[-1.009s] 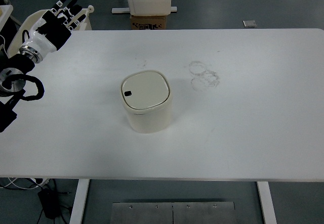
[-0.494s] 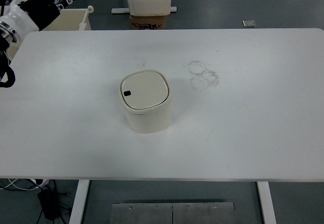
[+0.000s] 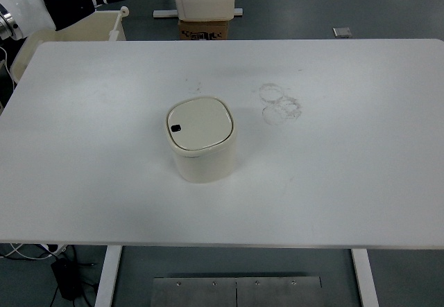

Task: Open trash can
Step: 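Swing the left hand out over the table toward the trash can lid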

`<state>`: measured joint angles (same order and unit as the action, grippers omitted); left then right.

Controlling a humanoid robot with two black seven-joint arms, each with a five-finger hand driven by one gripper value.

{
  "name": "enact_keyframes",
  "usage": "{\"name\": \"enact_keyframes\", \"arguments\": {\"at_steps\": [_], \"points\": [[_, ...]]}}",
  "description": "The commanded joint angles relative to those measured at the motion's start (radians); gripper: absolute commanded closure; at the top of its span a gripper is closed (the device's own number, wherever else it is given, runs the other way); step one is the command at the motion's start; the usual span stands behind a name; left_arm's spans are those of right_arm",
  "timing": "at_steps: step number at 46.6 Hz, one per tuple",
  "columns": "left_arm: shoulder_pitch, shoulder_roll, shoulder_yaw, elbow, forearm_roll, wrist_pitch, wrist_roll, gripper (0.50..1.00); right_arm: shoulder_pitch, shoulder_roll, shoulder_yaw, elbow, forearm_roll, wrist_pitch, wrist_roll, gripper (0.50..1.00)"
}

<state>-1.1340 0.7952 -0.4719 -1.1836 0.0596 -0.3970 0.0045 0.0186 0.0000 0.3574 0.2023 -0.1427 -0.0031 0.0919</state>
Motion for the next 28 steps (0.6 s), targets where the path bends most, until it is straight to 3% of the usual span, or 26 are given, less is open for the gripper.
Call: {"name": "enact_keyframes", "arguments": {"at_steps": [1,16,28], "points": [[-0.004,0.001,0.003,-0.024,0.063,-0.005,0.0,0.5,0.001,0.0,0.0,0.0,0.0,0.0,0.0,0.507],[-0.055,0.01,0.036,-0.1,0.302,-0.092,0.0,0.5,0.001,0.0,0.0,0.0,0.0,0.0,0.0,0.507],[-0.104,0.032,0.059,-0.159,0.427,-0.18,0.035,0.5,0.001,0.0,0.0,0.0,0.0,0.0,0.0,0.507]]}}
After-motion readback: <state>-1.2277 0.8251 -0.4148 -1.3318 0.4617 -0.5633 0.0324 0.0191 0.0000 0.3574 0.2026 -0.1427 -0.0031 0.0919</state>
